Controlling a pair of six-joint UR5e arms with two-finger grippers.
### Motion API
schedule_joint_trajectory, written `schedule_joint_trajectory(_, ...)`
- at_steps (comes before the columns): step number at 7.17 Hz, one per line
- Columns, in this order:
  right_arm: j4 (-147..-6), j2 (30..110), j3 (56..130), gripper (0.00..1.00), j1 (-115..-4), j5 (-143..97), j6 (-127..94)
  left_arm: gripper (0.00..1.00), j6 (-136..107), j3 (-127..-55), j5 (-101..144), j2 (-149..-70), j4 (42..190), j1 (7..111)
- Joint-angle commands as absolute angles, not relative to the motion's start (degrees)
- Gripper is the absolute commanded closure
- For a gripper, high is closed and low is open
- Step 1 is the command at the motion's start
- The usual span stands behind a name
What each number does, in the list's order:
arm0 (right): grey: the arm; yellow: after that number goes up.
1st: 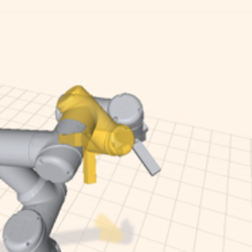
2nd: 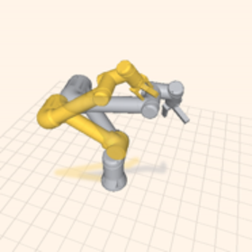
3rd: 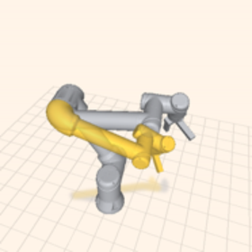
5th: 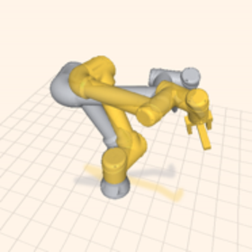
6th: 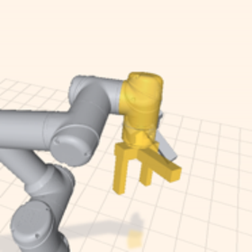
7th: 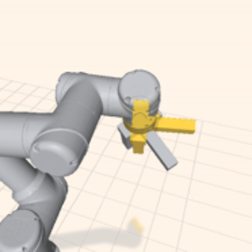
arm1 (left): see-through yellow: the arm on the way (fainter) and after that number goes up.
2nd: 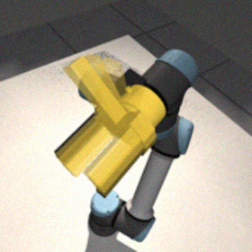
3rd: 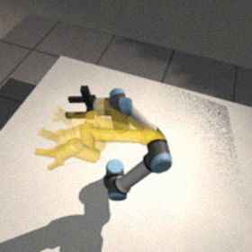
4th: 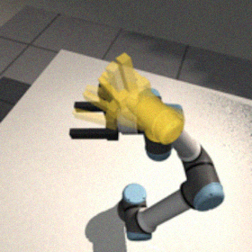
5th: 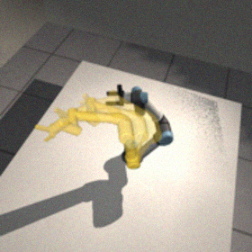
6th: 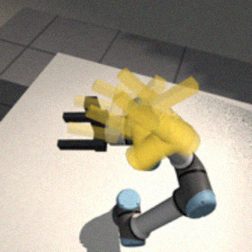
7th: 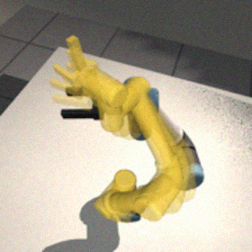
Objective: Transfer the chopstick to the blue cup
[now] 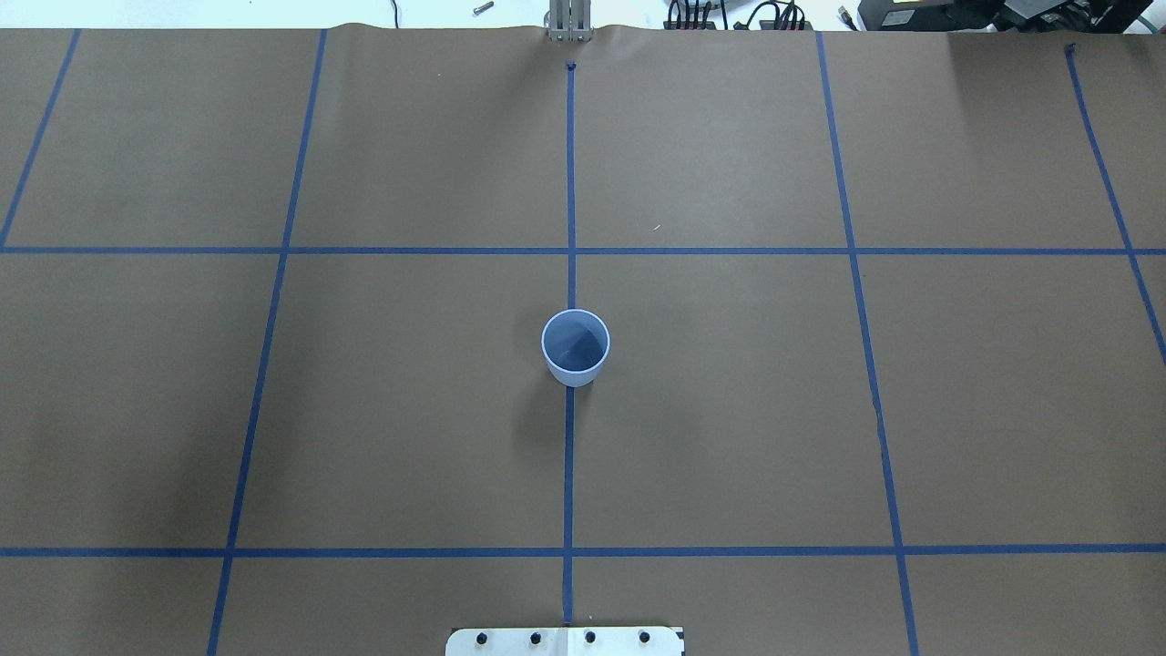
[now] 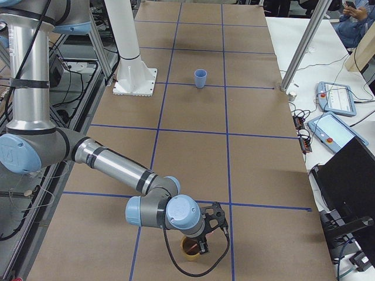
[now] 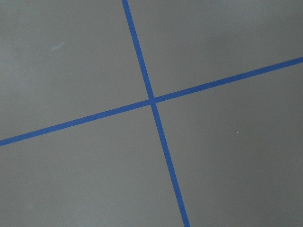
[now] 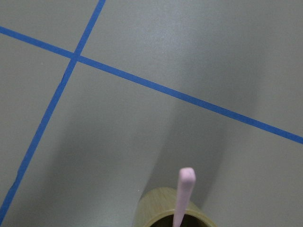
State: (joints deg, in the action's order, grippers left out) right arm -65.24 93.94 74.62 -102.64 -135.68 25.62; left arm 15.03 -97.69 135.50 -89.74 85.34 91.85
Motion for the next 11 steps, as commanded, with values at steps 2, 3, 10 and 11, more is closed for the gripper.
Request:
schedule_joint_trajectory(2, -65.2, 92.1, 74.1, 0.32, -102.7, -135.6, 25.6, 0.01, 15.0, -97.8, 135.5, -89.7, 85.3, 91.8)
schedule_joint_trajectory(3, -65.2, 91.8, 73.9, 0.36, -102.7, -135.6, 25.5, 0.01, 15.0, -97.8, 135.5, -89.7, 85.3, 91.8)
schedule_joint_trajectory(10, -65.2, 91.7, 73.7, 0.7, -102.7, -136.2, 25.4, 0.01, 15.0, -97.8, 135.4, -89.7, 85.3, 91.9)
schedule_joint_trajectory(11, -65.2, 91.6, 73.8, 0.74, -102.7, -136.6, 25.4, 0.01, 15.0, -97.9, 135.4, -89.7, 85.3, 91.8)
